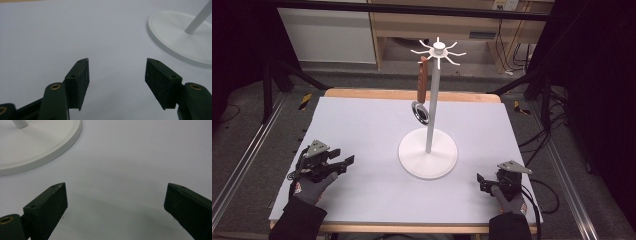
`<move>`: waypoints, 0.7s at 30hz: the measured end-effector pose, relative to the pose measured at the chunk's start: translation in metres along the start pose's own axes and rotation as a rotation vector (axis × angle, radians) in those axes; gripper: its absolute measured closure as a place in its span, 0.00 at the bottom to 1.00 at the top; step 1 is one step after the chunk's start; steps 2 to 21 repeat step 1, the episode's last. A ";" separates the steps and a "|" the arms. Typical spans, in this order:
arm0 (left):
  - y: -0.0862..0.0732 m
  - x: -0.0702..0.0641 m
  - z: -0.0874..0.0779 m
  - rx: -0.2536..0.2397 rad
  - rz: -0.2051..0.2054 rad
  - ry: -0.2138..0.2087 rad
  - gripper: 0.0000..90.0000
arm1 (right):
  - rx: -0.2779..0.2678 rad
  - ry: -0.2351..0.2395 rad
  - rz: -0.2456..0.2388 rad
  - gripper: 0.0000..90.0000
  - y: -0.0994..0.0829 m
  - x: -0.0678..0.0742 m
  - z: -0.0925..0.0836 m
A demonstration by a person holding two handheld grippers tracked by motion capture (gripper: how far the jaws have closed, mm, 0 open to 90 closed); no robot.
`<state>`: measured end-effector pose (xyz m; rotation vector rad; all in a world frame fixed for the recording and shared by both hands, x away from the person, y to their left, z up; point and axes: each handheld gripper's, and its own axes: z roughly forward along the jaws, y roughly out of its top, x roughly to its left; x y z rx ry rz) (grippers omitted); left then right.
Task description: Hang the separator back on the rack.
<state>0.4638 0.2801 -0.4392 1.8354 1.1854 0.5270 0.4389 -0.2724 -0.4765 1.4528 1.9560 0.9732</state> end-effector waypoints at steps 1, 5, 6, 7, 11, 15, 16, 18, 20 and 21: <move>-0.003 0.003 -0.001 0.007 -0.005 0.006 0.40 | 0.000 0.000 0.005 0.06 0.000 0.000 -0.001; -0.003 0.003 -0.001 0.007 -0.005 0.006 0.40 | 0.000 0.000 0.005 0.06 0.000 0.000 -0.001; -0.003 0.003 -0.001 0.007 -0.005 0.006 0.40 | 0.000 0.000 0.005 0.06 0.000 0.000 -0.001; -0.003 0.003 -0.001 0.007 -0.005 0.006 0.40 | 0.000 0.000 0.005 0.06 0.000 0.000 -0.001; -0.003 0.003 -0.001 0.007 -0.005 0.006 0.40 | 0.000 0.000 0.005 0.06 0.000 0.000 -0.001; -0.003 0.003 -0.001 0.007 -0.005 0.006 0.40 | 0.000 0.000 0.005 0.06 0.000 0.000 -0.001; -0.003 0.003 -0.001 0.007 -0.005 0.006 0.40 | 0.000 0.000 0.005 0.06 0.000 0.000 -0.001; -0.003 0.003 -0.001 0.007 -0.005 0.006 0.40 | 0.000 0.000 0.005 0.06 0.000 0.000 -0.001; -0.003 0.003 -0.001 0.007 -0.005 0.006 0.40 | 0.000 0.000 0.005 0.06 0.000 0.000 -0.001; -0.003 0.003 -0.001 0.007 -0.005 0.006 0.40 | 0.000 0.000 0.005 0.06 0.000 0.000 -0.001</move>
